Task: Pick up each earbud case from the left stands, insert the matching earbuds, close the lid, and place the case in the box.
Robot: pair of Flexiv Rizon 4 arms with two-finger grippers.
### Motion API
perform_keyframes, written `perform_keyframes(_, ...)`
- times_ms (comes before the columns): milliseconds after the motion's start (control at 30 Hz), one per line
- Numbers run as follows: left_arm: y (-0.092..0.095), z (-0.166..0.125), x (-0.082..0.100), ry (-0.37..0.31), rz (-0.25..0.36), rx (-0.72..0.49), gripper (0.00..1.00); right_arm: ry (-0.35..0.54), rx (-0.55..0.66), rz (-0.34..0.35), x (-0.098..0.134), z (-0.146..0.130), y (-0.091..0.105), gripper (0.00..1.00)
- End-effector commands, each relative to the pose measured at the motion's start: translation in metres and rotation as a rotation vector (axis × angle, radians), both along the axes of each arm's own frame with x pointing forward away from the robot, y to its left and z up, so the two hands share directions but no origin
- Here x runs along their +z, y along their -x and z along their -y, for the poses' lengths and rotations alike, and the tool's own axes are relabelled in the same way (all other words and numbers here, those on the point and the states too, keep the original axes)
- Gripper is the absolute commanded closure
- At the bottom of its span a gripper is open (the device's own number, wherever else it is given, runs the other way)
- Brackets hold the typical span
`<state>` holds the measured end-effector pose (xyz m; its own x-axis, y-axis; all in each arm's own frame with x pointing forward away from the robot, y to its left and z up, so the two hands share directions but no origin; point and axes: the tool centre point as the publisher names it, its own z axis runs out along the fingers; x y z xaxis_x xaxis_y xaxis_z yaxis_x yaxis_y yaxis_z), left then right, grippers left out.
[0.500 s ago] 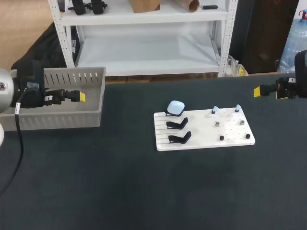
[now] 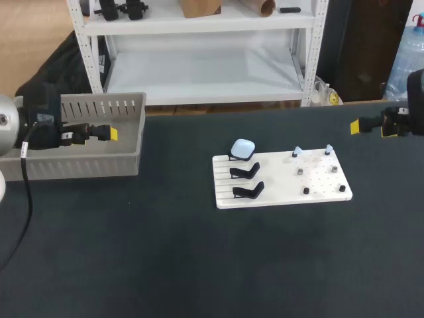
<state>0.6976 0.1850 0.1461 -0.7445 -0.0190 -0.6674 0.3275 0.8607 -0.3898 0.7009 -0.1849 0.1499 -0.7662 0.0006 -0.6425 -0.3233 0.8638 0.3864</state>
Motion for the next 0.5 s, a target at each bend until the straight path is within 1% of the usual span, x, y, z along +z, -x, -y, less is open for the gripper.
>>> perform_keyframes(33, -0.001, 0.001, 0.001, -0.006, -0.006, 0.001, 0.0, -0.001, 0.002, 0.0, 0.0, 0.001, 0.0, 0.0)
perform_keyframes(333, -0.001, 0.001, 0.001, -0.006, -0.006, 0.001, 0.0, -0.001, 0.002, 0.0, 0.0, 0.001, 0.0, 0.0)
perform_keyframes(400, -0.004, 0.005, 0.003, -0.015, 0.014, -0.043, 0.0, -0.001, 0.002, 0.0, 0.0, 0.001, 0.0, 0.0)
perform_keyframes(500, -0.011, 0.015, 0.008, -0.001, 0.048, -0.113, 0.0, -0.001, 0.002, 0.0, 0.0, 0.001, 0.0, 0.0)
